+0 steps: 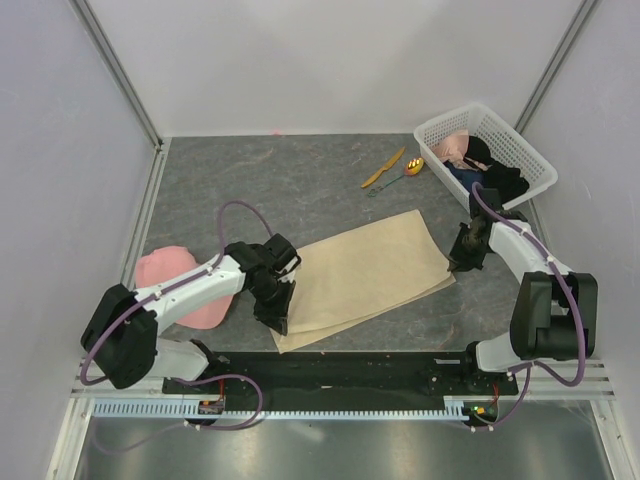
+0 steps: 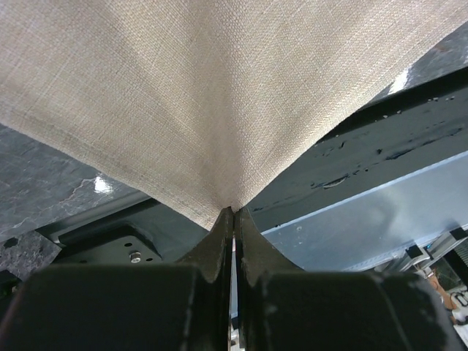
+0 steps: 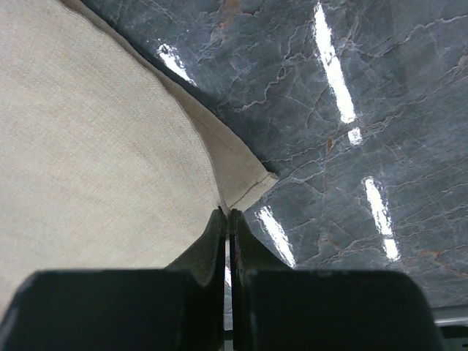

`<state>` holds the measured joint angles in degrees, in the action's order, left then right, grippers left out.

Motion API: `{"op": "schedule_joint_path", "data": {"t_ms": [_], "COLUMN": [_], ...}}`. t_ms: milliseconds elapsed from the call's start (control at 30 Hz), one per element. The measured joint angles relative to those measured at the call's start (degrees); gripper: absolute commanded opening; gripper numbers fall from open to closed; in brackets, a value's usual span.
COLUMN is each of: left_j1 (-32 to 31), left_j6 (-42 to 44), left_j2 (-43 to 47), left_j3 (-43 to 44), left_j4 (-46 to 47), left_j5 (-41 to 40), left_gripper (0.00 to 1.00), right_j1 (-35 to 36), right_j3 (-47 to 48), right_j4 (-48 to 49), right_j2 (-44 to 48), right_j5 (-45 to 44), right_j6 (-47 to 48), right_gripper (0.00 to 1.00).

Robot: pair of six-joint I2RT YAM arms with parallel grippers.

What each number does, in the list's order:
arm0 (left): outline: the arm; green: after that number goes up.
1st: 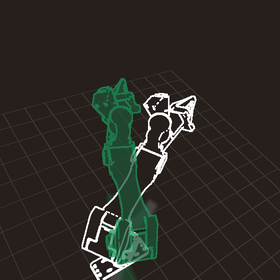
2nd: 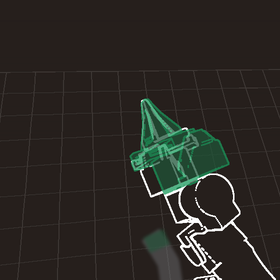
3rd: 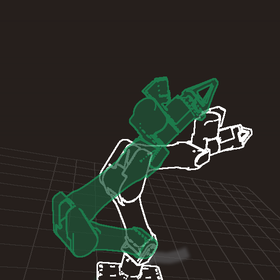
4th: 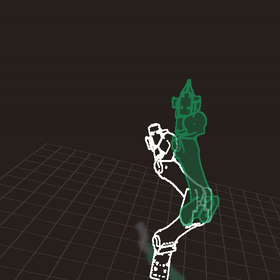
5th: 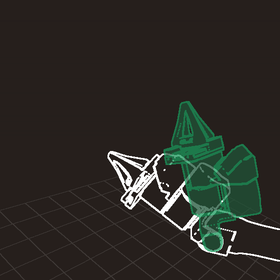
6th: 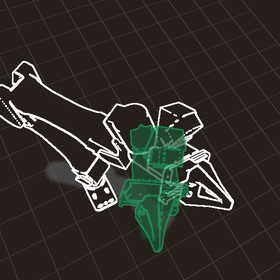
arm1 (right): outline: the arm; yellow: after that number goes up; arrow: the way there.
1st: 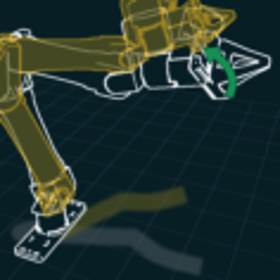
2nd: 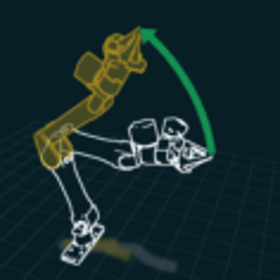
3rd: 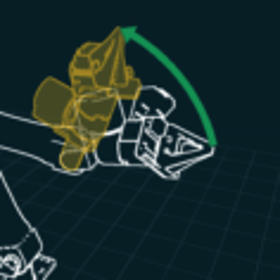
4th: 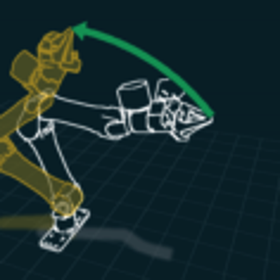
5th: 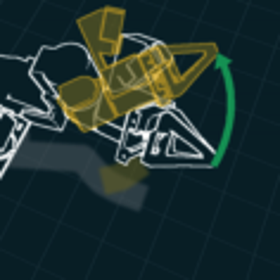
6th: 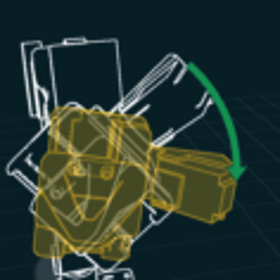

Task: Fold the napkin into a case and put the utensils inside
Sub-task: Fold and flatten the napkin at the center of the board.

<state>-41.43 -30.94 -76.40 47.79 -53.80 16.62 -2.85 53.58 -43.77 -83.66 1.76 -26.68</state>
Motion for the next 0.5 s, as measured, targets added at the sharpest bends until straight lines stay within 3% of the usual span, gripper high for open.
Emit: {"op": "schedule_joint_path", "data": {"t_ms": [500], "left_j1": [-2.6], "left_j6": [0.0], "left_j2": [-5.2], "left_j3": [-1.3], "left_j4": [2.1], "left_j5": [0.0], "left_gripper": [0.02], "right_j1": [0.0], "right_j3": [-1.7], "right_j4": [3.0], "right_j2": [-3.5], "right_j5": [-0.3], "right_j6": [0.6], "right_gripper": [0.00]}}
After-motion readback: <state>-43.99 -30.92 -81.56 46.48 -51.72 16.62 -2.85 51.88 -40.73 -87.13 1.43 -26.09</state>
